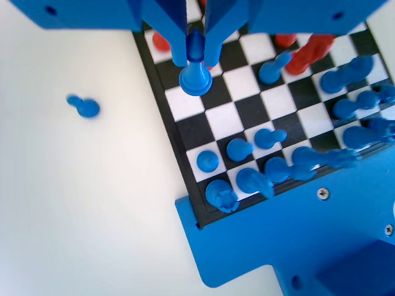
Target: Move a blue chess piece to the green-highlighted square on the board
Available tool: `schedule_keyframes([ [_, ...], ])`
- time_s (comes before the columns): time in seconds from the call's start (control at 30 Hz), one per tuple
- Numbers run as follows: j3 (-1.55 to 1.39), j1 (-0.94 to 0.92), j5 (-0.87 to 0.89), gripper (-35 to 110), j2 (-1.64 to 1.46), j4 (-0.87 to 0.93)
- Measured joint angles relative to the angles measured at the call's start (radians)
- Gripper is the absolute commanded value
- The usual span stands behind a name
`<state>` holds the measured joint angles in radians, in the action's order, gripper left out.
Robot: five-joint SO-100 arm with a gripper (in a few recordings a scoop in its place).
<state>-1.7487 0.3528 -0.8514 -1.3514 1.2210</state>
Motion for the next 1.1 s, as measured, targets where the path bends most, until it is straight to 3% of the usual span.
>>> schedule_keyframes([
  [0.43, -0.267, -0.103, -0.014, 1, -0.137, -0.107],
  [1.1, -0.379, -0.025, 0.02, 1, -0.118, -0.284],
])
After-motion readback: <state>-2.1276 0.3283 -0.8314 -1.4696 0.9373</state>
